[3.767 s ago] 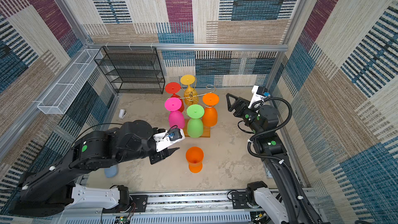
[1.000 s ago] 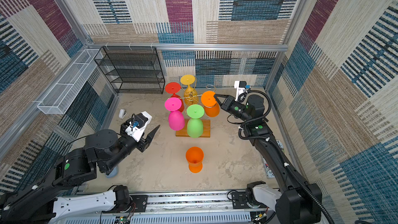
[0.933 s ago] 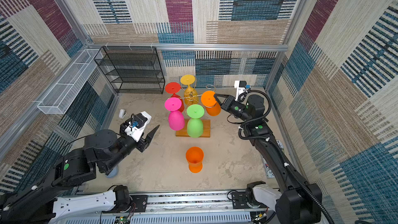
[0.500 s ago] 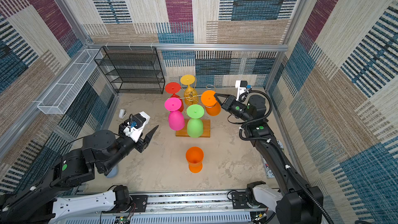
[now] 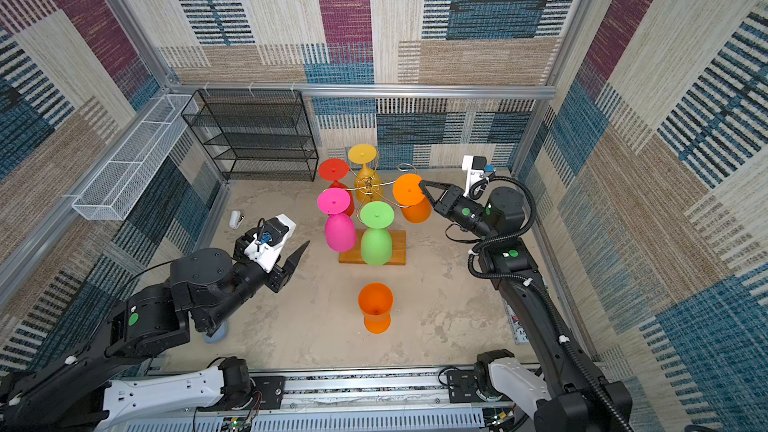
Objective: Take the wine glass off the wine glass rack
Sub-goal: 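Move the right gripper to the foot of the second orange glass on the rack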
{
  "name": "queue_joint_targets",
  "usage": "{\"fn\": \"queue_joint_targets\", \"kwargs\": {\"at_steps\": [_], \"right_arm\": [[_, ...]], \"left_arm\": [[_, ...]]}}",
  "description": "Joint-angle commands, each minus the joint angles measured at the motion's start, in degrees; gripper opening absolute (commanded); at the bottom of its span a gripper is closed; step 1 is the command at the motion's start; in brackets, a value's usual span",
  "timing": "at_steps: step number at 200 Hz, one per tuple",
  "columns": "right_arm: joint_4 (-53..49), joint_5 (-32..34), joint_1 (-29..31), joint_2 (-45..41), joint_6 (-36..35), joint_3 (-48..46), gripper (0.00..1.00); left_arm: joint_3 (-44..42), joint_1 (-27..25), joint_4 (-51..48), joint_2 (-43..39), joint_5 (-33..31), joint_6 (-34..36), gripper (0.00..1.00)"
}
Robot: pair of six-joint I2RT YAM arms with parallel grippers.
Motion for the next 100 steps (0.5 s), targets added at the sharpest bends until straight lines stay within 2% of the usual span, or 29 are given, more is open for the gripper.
{"fn": "queue_joint_targets", "kwargs": {"at_steps": [1,100], "right_arm": [[1.3,-2.4,0.1,-0.5,1.5,-0.7,0.00],[1.8,-2.6,2.5,-1.2,1.8,-1.9,0.00]], "left_arm": [[0.3,0.2,0.1,0.0,-0.2,-0.4,0.60],[0.3,1.1,0.7,1.4,1.2,-0.5,0.60]]}}
